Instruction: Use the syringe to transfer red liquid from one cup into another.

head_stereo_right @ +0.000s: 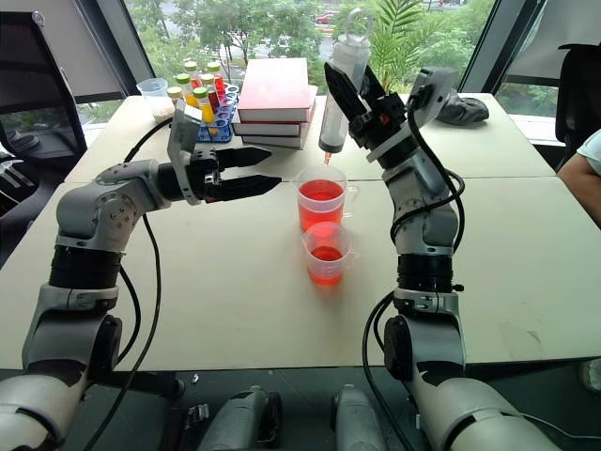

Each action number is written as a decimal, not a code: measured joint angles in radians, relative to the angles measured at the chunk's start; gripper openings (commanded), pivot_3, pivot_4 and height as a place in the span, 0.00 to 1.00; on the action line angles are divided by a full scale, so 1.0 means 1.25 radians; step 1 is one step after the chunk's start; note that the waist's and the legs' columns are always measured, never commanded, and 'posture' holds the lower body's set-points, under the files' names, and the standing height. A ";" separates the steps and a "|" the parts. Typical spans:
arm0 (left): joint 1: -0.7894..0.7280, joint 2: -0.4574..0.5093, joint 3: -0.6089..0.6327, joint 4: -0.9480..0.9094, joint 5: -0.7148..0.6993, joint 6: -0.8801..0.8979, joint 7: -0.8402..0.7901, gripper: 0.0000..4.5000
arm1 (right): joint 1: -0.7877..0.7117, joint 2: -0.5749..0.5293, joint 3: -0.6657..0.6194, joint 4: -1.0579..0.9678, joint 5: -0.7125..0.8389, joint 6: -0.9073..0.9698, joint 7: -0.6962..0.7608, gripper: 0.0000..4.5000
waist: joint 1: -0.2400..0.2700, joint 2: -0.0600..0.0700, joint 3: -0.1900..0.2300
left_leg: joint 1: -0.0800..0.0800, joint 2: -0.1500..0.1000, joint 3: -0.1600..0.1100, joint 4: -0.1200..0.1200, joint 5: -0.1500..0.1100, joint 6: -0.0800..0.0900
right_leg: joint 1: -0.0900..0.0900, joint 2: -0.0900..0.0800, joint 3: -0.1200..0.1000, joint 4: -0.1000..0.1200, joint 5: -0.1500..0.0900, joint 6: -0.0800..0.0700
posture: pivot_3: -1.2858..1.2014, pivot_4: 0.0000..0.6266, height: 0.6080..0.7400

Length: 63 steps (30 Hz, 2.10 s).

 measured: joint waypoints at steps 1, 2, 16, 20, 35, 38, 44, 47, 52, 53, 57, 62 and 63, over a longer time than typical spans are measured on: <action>-0.006 -0.005 -0.002 0.008 0.001 -0.002 0.001 1.00 | 0.018 0.005 0.010 0.010 -0.011 -0.019 0.002 0.32 | 0.000 0.000 0.000 | 0.000 0.000 0.000 0.000 0.000 0.000 | 0.000 0.000 0.000 0.000 0.000 0.000 | 0.52 0.24 1.00; -0.020 -0.015 -0.004 0.026 0.009 -0.007 0.002 1.00 | 0.038 0.009 0.023 0.020 -0.021 -0.040 0.004 0.32 | 0.000 0.000 0.000 | 0.000 0.000 0.000 0.000 0.000 0.000 | 0.000 0.000 0.000 0.000 0.000 0.000 | 0.52 0.24 1.00; -0.205 -0.125 -0.033 0.267 0.126 -0.160 0.005 1.00 | 0.131 0.029 0.098 0.095 -0.081 -0.143 -0.003 0.32 | -0.001 0.000 0.000 | 0.000 0.000 0.000 0.000 0.000 0.000 | 0.000 0.001 0.000 0.000 0.000 0.000 | 0.52 0.24 1.00; -0.225 -0.147 -0.033 0.304 0.144 -0.188 -0.003 1.00 | 0.134 0.028 0.104 0.097 -0.086 -0.147 -0.008 0.32 | -0.001 0.000 0.000 | 0.000 0.000 0.000 0.000 0.000 0.000 | 0.000 0.001 0.000 0.000 0.000 0.000 | 0.52 0.24 1.00; -0.259 -0.184 -0.020 0.399 0.171 -0.229 -0.002 0.01 | 0.142 0.025 0.131 0.094 -0.098 -0.149 -0.016 0.32 | -0.001 0.000 0.000 | 0.000 0.000 0.000 0.000 0.000 0.000 | 0.000 0.002 0.000 0.000 0.000 0.000 | 0.52 0.24 1.00; -0.260 -0.186 -0.019 0.401 0.174 -0.230 -0.002 0.01 | 0.142 0.025 0.131 0.094 -0.098 -0.149 -0.017 0.32 | 0.000 0.000 0.000 | 0.000 0.000 0.000 0.000 0.000 0.000 | 0.000 0.002 0.000 0.000 0.000 0.000 | 0.52 0.24 1.00; -0.275 -0.189 -0.019 0.412 0.187 -0.248 0.003 0.01 | 0.136 0.023 0.131 0.094 -0.089 -0.143 -0.009 0.32 | -0.001 0.000 0.000 | 0.000 0.000 0.000 0.000 0.000 0.000 | 0.000 0.002 0.000 0.000 0.000 0.000 | 0.52 0.24 1.00; -0.282 -0.187 -0.016 0.420 0.189 -0.250 0.010 0.01 | 0.130 0.022 0.131 0.094 -0.085 -0.134 -0.005 0.32 | -0.001 0.000 0.000 | 0.000 0.000 0.000 0.000 0.000 0.000 | 0.000 0.002 0.000 0.000 0.000 0.000 | 0.52 0.24 1.00; -0.303 -0.180 -0.010 0.436 0.189 -0.259 0.010 0.01 | 0.109 0.020 0.131 0.096 -0.081 -0.120 -0.004 0.32 | -0.001 0.000 0.000 | 0.000 0.000 0.000 0.000 0.000 0.000 | 0.000 0.002 0.000 0.000 0.000 0.000 | 0.52 0.24 1.00; -0.309 -0.178 -0.010 0.439 0.189 -0.259 0.009 0.01 | 0.106 0.020 0.130 0.097 -0.081 -0.120 -0.004 0.32 | -0.001 0.000 0.000 | 0.000 0.000 0.000 0.000 0.000 0.000 | 0.000 0.002 0.000 0.000 0.000 0.000 | 0.52 0.24 1.00; -0.314 -0.172 -0.010 0.440 0.189 -0.261 0.007 0.01 | 0.103 0.022 0.131 0.100 -0.081 -0.120 -0.003 0.32 | -0.001 0.000 0.000 | 0.000 0.000 0.000 0.000 0.000 0.000 | 0.000 0.002 0.000 0.000 0.000 0.000 | 0.52 0.24 1.00; -0.328 -0.163 -0.010 0.456 0.189 -0.262 0.001 0.01 | 0.099 0.025 0.132 0.106 -0.082 -0.119 -0.003 0.32 | -0.001 0.000 0.000 | 0.000 0.000 0.000 0.000 0.000 0.000 | 0.000 0.002 0.000 0.000 0.000 0.000 | 0.52 0.24 1.00; -0.330 -0.161 -0.010 0.458 0.189 -0.263 0.001 0.01 | 0.098 0.026 0.133 0.108 -0.082 -0.119 -0.003 0.32 | -0.001 0.000 0.000 | 0.000 0.000 0.000 0.000 0.000 0.000 | 0.000 0.002 0.000 0.000 0.000 0.000 | 0.52 0.24 1.00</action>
